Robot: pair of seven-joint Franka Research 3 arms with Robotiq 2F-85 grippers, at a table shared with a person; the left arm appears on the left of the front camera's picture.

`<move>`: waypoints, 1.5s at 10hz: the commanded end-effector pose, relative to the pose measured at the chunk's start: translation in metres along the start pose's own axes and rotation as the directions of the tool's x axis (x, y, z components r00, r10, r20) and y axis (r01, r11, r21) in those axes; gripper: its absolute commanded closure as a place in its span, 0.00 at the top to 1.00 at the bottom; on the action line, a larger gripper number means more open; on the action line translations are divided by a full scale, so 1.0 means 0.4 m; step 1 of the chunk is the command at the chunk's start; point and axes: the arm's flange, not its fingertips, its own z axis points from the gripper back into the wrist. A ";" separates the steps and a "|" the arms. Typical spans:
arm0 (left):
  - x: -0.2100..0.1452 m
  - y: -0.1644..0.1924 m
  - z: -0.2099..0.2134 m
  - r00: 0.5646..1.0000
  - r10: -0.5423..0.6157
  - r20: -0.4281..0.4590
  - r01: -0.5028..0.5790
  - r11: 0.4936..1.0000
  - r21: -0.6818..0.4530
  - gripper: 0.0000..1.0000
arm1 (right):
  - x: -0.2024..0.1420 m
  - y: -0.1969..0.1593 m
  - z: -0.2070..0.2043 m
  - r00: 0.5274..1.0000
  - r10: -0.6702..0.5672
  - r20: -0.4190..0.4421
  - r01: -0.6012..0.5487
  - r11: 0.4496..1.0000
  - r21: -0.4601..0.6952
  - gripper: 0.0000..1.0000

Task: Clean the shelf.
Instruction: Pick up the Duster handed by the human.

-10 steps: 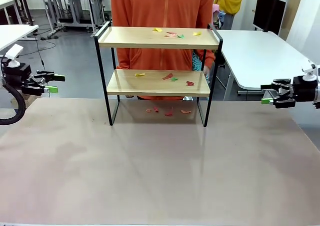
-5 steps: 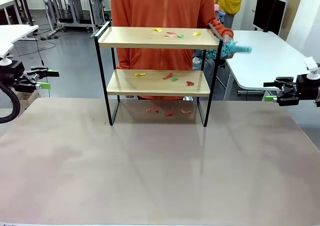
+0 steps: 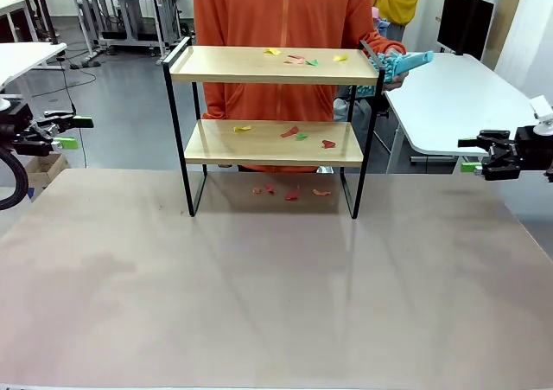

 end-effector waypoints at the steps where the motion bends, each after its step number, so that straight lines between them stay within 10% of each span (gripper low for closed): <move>1: 0.008 0.005 0.001 0.999 -0.018 0.036 0.017 1.000 0.009 1.00 | 0.015 -0.020 0.002 1.000 -0.011 0.029 0.011 1.000 -0.008 1.00; 15: 0.001 0.002 0.000 1.000 -0.003 0.006 0.003 1.000 0.005 1.00 | 0.004 -0.003 0.004 1.000 0.003 0.002 -0.003 1.000 0.000 1.00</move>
